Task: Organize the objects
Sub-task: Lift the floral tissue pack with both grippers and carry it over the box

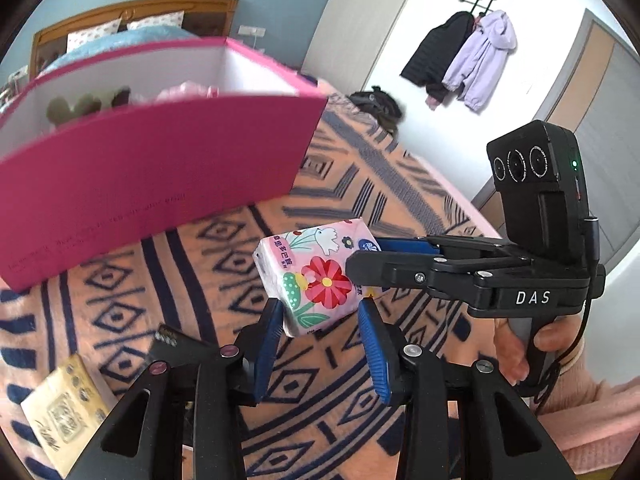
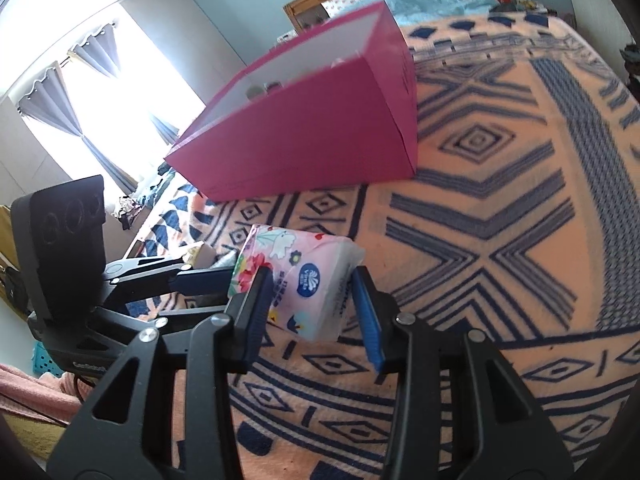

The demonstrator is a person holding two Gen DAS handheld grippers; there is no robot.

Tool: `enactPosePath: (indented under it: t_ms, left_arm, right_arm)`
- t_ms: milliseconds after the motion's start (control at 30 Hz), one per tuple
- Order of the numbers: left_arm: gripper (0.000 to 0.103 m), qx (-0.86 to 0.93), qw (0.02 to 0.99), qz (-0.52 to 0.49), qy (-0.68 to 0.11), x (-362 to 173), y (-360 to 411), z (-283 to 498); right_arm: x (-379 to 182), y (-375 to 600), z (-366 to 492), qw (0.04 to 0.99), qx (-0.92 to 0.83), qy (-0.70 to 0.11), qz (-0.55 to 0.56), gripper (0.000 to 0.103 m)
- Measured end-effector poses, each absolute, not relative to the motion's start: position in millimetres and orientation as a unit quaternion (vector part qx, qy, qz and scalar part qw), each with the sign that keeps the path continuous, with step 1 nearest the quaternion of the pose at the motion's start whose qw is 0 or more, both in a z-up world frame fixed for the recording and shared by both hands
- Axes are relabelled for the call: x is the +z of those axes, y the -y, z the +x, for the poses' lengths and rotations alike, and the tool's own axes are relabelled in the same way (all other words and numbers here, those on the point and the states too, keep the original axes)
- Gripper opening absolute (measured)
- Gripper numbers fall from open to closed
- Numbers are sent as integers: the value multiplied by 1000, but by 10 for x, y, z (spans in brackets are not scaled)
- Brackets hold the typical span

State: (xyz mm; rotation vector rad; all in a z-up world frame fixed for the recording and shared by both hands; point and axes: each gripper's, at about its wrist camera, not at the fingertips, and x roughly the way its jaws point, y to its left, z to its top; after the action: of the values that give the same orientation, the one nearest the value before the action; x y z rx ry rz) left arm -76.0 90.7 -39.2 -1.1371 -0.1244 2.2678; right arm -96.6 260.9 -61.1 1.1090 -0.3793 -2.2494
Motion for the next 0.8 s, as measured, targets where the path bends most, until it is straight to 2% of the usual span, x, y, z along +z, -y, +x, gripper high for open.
enactPosePath:
  t_ms: [367,800]
  left_arm:
    - [39,878,291,-378,44,25,-852,-878]
    - [39,893,278,-351,44,309,-741,-1162]
  right_arm:
    - [-74,-2537,-1000,310,-873,108,360,44]
    - [263,-2491,-1293,321,-885,96,324,44]
